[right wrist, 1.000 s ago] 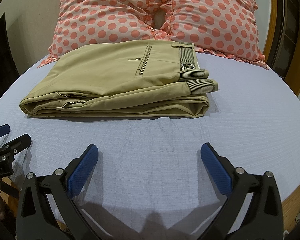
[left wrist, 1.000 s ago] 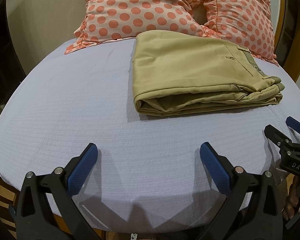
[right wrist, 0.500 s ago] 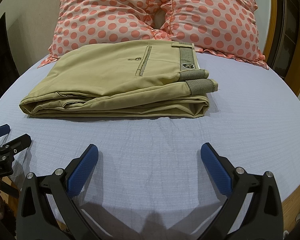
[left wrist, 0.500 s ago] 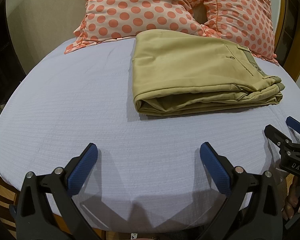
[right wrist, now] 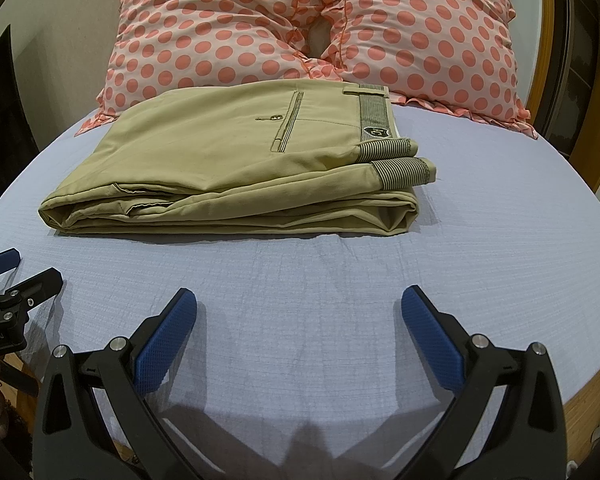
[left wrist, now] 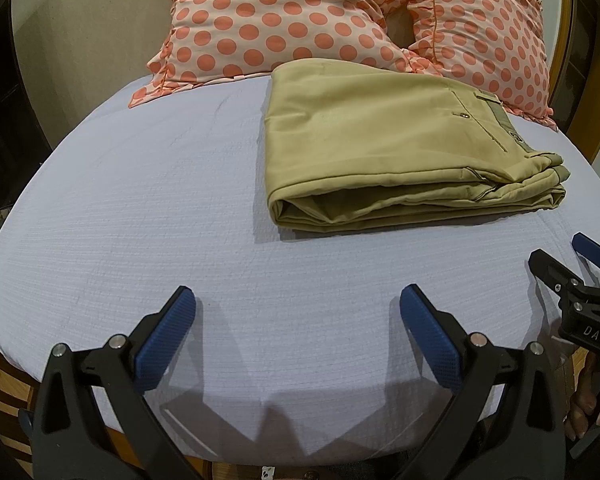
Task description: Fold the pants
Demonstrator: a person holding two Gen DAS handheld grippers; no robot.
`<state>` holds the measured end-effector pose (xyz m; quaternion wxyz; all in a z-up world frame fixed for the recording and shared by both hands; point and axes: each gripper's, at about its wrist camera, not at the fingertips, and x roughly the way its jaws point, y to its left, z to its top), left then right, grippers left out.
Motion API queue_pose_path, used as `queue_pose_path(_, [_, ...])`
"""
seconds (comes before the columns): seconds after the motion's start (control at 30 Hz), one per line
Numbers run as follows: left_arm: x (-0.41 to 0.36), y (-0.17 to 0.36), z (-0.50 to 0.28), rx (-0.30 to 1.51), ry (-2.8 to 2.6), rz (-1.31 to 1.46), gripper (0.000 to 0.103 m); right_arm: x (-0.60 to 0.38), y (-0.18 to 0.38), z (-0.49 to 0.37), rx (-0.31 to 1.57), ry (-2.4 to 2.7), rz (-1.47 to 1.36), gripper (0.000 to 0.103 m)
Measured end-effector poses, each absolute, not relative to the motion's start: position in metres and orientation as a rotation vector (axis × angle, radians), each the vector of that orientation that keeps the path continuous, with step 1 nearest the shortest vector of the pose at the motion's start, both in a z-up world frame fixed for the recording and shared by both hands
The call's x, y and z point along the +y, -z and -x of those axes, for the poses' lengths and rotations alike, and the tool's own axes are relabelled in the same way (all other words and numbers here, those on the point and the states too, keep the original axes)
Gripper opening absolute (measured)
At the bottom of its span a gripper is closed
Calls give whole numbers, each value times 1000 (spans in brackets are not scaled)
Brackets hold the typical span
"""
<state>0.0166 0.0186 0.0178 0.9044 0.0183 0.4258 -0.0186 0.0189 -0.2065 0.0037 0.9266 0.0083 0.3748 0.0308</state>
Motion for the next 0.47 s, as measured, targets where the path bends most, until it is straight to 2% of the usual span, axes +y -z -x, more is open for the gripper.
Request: queue_pose_path(0.47, [19,-16,-17,876,40,-39,101,-206,-4,-19,768,-62,-18,102])
